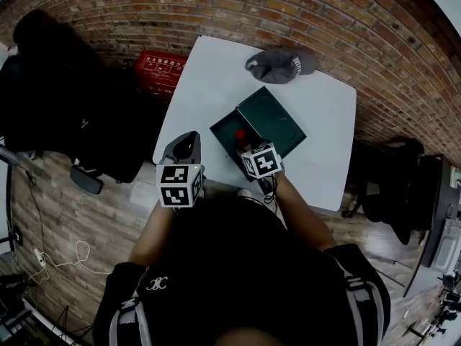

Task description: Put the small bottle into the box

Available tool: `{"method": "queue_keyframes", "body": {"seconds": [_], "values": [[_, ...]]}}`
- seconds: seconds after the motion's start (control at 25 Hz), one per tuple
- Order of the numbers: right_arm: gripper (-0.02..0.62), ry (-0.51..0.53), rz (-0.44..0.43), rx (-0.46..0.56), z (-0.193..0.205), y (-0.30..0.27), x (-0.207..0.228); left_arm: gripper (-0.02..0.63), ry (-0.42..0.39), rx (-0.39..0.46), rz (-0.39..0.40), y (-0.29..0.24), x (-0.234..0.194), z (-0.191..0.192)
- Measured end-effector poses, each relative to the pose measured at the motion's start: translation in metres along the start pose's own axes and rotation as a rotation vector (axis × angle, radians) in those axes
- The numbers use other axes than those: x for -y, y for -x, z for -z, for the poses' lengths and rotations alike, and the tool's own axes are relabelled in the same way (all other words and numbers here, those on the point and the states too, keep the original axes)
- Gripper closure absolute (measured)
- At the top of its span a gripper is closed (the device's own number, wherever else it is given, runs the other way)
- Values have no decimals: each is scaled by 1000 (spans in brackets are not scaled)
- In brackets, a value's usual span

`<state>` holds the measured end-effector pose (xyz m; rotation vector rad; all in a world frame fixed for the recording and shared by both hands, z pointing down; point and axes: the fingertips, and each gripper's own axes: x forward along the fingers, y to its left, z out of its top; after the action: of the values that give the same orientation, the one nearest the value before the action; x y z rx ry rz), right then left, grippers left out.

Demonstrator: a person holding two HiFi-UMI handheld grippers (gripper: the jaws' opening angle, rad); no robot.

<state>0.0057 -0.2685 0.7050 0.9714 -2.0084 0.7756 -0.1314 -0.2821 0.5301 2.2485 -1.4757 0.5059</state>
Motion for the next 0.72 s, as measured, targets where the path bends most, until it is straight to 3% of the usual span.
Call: {"method": "queue_keyframes", "body": {"seconds": [0.72], "values": [[394, 168, -8, -168, 30, -25, -15, 603, 16, 2, -34, 19, -8, 12]]}}
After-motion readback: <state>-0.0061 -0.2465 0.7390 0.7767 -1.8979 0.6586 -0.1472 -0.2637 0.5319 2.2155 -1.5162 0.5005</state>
